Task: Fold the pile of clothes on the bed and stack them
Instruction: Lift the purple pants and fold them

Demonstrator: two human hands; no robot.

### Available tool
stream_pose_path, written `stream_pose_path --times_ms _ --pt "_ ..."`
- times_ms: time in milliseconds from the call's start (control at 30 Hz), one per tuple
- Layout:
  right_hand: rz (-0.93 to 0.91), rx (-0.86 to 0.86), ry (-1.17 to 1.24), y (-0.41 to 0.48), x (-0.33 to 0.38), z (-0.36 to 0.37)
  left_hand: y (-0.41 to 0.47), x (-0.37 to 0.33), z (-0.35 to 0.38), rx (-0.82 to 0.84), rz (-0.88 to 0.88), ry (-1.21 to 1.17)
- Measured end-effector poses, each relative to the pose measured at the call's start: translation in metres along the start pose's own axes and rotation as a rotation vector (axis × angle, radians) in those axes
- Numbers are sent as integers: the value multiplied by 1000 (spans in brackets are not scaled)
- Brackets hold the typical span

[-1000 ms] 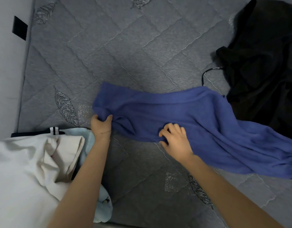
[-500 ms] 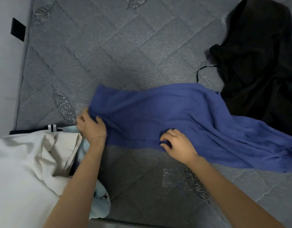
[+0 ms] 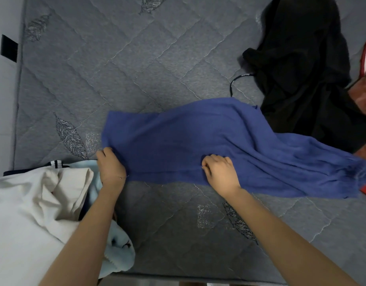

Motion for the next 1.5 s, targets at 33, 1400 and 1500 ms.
stream_pose_path --times_ms 33,1400,1500 --pt "0 10 25 -2 1 0 -1 -1 1 13 11 27" --pt "389 -380 -16 -85 -179 -153 -166 -317 61 133 987 236" --pt "401 -440 -2 -100 -212 -181 -186 -356 66 122 1070 231"
Point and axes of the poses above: each hand's wrist, its own y-axis towards the middle knuckle, its own z-axis out of the palm, x = y × z, the point moved 10 cm from there along y, towards the middle knuckle, and after that the axes turned 8 degrees about y, right-handed, at the moved point
